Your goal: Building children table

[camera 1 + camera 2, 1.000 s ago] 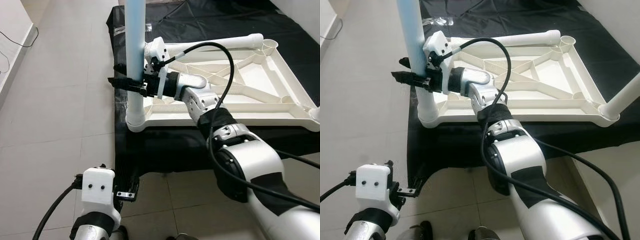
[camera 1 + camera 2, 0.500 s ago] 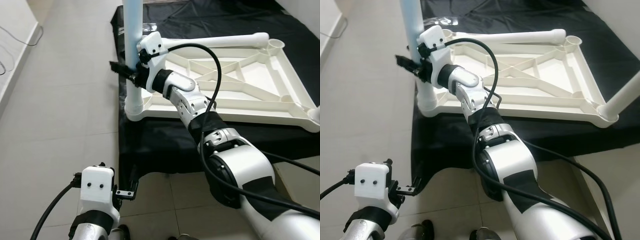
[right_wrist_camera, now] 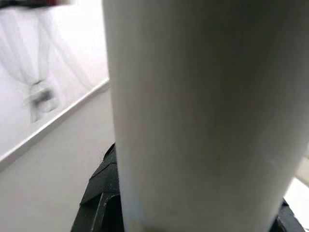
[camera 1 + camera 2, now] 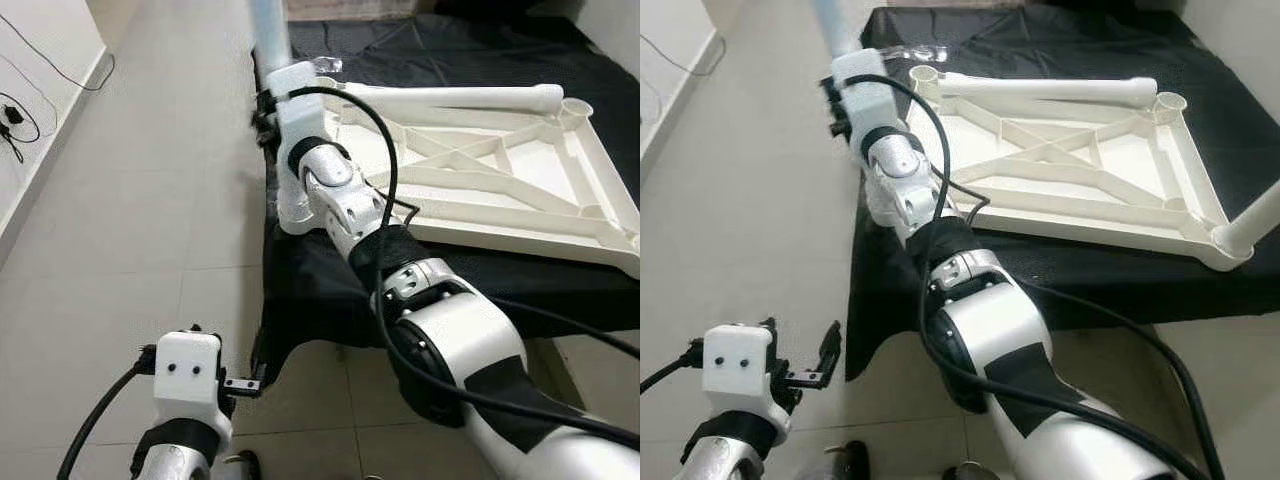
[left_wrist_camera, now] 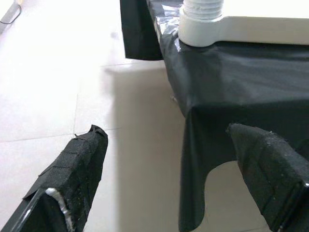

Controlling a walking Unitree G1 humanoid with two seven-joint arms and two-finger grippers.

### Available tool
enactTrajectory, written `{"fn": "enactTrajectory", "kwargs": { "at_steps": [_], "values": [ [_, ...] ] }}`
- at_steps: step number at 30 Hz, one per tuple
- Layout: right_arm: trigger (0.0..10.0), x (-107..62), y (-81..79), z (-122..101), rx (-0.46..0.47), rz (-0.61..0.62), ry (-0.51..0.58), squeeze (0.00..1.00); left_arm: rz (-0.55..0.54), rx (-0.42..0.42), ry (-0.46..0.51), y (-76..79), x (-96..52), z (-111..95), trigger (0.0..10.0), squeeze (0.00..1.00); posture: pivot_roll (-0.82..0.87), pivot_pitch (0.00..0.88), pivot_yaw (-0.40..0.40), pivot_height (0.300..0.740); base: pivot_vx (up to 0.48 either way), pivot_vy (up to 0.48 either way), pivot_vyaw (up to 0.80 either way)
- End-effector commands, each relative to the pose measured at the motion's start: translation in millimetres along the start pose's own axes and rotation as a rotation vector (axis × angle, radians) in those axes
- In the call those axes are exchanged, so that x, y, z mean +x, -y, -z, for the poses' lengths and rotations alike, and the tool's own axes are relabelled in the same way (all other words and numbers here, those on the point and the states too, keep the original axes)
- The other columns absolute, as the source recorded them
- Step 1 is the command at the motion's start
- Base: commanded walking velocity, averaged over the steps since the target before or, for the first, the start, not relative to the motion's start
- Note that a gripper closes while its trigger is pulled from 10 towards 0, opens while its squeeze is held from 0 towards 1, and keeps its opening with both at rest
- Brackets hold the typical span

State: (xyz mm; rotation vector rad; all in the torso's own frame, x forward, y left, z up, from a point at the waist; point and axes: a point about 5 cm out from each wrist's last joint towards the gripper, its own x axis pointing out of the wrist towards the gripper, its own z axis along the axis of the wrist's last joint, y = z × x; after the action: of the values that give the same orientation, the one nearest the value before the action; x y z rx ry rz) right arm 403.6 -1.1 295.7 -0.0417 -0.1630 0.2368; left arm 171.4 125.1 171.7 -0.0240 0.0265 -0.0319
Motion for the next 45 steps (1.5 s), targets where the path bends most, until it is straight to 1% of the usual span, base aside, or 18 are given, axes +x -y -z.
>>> {"fn": "enactTrajectory", "kwargs": {
  "at_steps": [1,5,9,11,19,22,23,26,27,29,33,35,37,38,40,41,44,45],
  "values": [
    [10.0,-13.4,21.4,70,0.074,0.184,-0.297,0.00,-0.003,0.015,-0.023,-2.2,-0.4,5,10.0,0.00,0.11,0.274,-0.084,0.740,0.000,0.000,0.00],
    [10.0,-19.2,31.7,79,0.173,0.382,-0.334,0.00,-0.004,0.016,-0.021,-2.8,-0.2,5,10.0,0.00,0.11,0.275,-0.083,0.740,0.000,0.000,0.00],
    [10.0,-22.0,40.6,79,0.185,0.505,-0.314,0.00,-0.004,0.018,-0.022,-3.1,-0.4,5,10.0,0.00,0.11,0.275,-0.083,0.740,0.000,0.000,0.00],
    [10.0,-28.0,48.7,81,0.210,0.662,-0.307,0.00,-0.002,0.020,-0.022,-3.8,-0.1,5,10.0,0.00,0.11,0.276,-0.084,0.740,0.000,0.000,0.00],
    [10.0,-27.0,51.7,70,0.180,0.688,-0.221,0.00,-0.005,0.023,-0.021,-5.3,0.1,5,10.0,0.00,0.12,0.280,-0.084,0.740,0.000,0.000,0.00],
    [10.0,-19.6,34.1,64,0.186,0.469,-0.179,0.00,-0.006,0.025,-0.023,-5.5,-0.6,6,10.0,0.00,0.11,0.279,-0.084,0.740,0.000,0.000,0.00],
    [10.0,-19.6,34.1,64,0.186,0.469,-0.179,0.00,-0.006,0.025,-0.023,-5.5,-0.6,6,10.0,0.00,0.11,0.279,-0.084,0.740,0.000,0.000,0.00],
    [10.0,-17.9,6.3,66,0.200,0.145,-0.156,0.00,-0.003,0.027,-0.020,-4.9,0.1,5,10.0,0.00,0.11,0.279,-0.083,0.740,0.000,0.000,0.00],
    [10.0,-17.9,6.3,66,0.200,0.145,-0.156,0.00,-0.003,0.027,-0.020,-4.9,0.1,5,10.0,0.00,0.11,0.279,-0.083,0.740,0.000,0.000,0.00],
    [10.0,-20.6,-6.0,78,0.174,-0.007,-0.242,0.00,-0.003,0.031,-0.017,-5.0,-0.1,4,10.0,0.00,0.11,0.279,-0.083,0.740,0.000,0.000,0.00],
    [10.0,-24.8,-8.8,94,0.186,-0.112,-0.349,0.00,-0.004,0.032,-0.016,-5.3,-0.4,4,10.0,0.00,0.11,0.279,-0.083,0.740,0.000,0.000,0.00],
    [10.0,-24.8,-8.8,94,0.186,-0.112,-0.349,0.00,-0.004,0.032,-0.016,-5.3,-0.4,4,10.0,0.00,0.11,0.279,-0.083,0.740,0.000,0.000,0.00],
    [10.0,-26.4,-10.3,98,0.201,-0.203,-0.373,0.00,-0.006,0.032,-0.015,-5.4,-0.5,3,10.0,0.00,0.11,0.283,-0.087,0.740,0.000,0.000,0.00],
    [10.0,-27.6,-14.8,97,0.193,-0.303,-0.373,0.00,-0.007,0.031,-0.014,-5.2,-0.5,3,10.0,0.00,0.11,0.284,-0.088,0.740,0.000,0.000,0.00],
    [10.0,-27.6,-14.8,97,0.193,-0.303,-0.373,0.00,-0.007,0.031,-0.014,-5.2,-0.5,3,10.0,0.00,0.11,0.284,-0.088,0.740,0.000,0.000,0.00],
    [10.0,-28.4,-23.2,90,0.216,-0.492,-0.333,0.00,-0.007,0.032,-0.012,-5.2,-0.4,2,10.0,0.00,0.11,0.285,-0.088,0.740,0.000,0.000,0.00],
    [10.0,-29.9,-28.7,80,0.215,-0.672,-0.267,0.00,-0.008,0.034,-0.010,-5.7,-0.1,2,10.0,0.00,0.11,0.285,-0.093,0.740,0.000,0.000,0.00],
    [10.0,-29.9,-28.7,80,0.215,-0.672,-0.267,0.00,-0.008,0.034,-0.010,-5.7,-0.1,2,10.0,0.00,0.11,0.285,-0.093,0.740,0.000,0.000,0.00]
  ]
}}
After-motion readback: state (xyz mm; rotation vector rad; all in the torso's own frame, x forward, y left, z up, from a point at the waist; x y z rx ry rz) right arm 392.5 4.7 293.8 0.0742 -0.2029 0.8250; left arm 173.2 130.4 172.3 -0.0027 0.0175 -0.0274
